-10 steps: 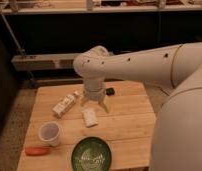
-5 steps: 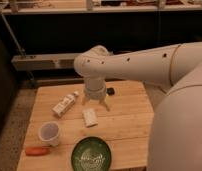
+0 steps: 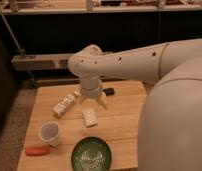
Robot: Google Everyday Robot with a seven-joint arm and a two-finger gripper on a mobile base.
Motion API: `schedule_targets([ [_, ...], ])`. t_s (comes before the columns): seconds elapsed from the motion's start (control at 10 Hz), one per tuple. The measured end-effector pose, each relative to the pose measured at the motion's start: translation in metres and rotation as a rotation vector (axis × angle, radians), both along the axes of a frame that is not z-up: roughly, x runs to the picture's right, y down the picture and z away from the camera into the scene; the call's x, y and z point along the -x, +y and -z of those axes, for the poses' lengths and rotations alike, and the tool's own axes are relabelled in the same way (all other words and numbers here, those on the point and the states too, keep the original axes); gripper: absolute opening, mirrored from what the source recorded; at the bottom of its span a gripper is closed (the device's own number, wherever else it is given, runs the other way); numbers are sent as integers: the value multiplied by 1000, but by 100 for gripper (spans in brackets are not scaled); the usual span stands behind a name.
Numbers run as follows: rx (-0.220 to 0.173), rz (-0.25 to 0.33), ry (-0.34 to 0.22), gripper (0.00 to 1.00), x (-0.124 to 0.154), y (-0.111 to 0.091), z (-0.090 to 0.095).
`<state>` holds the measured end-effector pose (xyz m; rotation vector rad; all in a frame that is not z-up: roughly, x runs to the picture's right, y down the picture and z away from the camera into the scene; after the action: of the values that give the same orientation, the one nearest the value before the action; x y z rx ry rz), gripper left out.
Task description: Move the arm in a circular motion
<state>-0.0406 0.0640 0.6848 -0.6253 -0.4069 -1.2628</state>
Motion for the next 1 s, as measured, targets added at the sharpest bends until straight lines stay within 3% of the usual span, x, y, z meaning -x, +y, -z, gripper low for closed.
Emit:
schedule_targets([
  [0.3, -4, 39, -1, 74, 25, -5, -3],
  [0.5, -9, 86, -20, 74, 42, -20, -16],
  [0.7, -9, 122, -40, 74, 79, -29, -23],
  [1.0, -21, 137, -41, 74, 95, -36, -37],
])
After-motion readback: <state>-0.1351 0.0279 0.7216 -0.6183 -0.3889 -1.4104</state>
